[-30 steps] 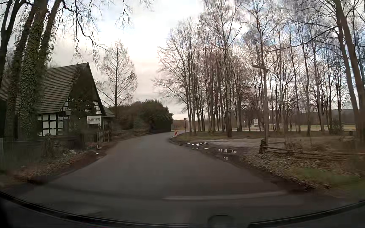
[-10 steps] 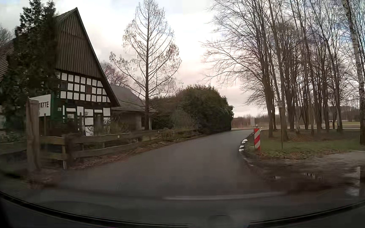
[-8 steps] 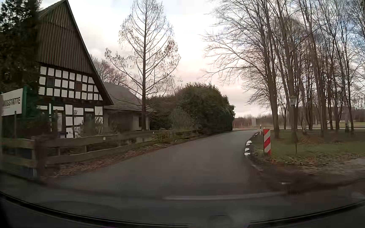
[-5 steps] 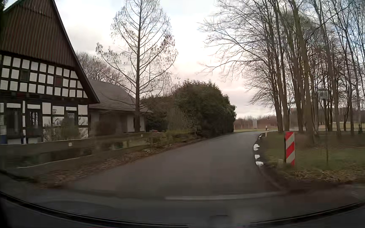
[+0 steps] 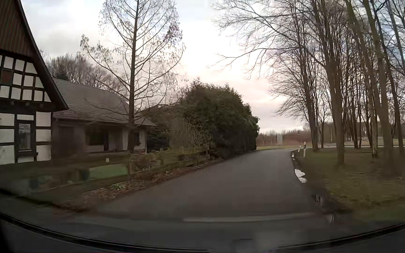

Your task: Follow the waypoints while adhering to traffic rules and regulations

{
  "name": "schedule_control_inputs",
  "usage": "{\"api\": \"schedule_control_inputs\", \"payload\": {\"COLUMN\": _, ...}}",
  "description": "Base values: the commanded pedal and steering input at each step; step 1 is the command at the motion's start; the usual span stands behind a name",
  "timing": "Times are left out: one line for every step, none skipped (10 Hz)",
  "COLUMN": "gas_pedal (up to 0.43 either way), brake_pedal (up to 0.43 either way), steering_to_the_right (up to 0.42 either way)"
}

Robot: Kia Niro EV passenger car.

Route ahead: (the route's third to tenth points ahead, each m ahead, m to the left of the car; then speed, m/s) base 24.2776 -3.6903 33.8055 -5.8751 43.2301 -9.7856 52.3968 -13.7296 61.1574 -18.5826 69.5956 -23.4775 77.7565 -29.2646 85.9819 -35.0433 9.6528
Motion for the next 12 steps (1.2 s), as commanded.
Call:
{"api": "schedule_control_inputs", "payload": {"gas_pedal": 0.228, "brake_pedal": 0.000, "steering_to_the_right": 0.052}}
{"api": "schedule_control_inputs", "payload": {"gas_pedal": 0.228, "brake_pedal": 0.000, "steering_to_the_right": 0.059}}
{"api": "schedule_control_inputs", "payload": {"gas_pedal": 0.228, "brake_pedal": 0.000, "steering_to_the_right": 0.063}}
{"api": "schedule_control_inputs", "payload": {"gas_pedal": 0.248, "brake_pedal": 0.000, "steering_to_the_right": 0.063}}
{"api": "schedule_control_inputs", "payload": {"gas_pedal": 0.287, "brake_pedal": 0.000, "steering_to_the_right": 0.063}}
{"api": "schedule_control_inputs", "payload": {"gas_pedal": 0.311, "brake_pedal": 0.000, "steering_to_the_right": 0.063}}
{"api": "schedule_control_inputs", "payload": {"gas_pedal": 0.311, "brake_pedal": 0.000, "steering_to_the_right": 0.061}}
{"api": "schedule_control_inputs", "payload": {"gas_pedal": 0.311, "brake_pedal": 0.000, "steering_to_the_right": 0.058}}
{"api": "schedule_control_inputs", "payload": {"gas_pedal": 0.299, "brake_pedal": 0.000, "steering_to_the_right": 0.054}}
{"api": "schedule_control_inputs", "payload": {"gas_pedal": 0.287, "brake_pedal": 0.000, "steering_to_the_right": 0.054}}
{"api": "schedule_control_inputs", "payload": {"gas_pedal": 0.280, "brake_pedal": 0.000, "steering_to_the_right": 0.051}}
{"api": "schedule_control_inputs", "payload": {"gas_pedal": 0.280, "brake_pedal": 0.000, "steering_to_the_right": 0.049}}
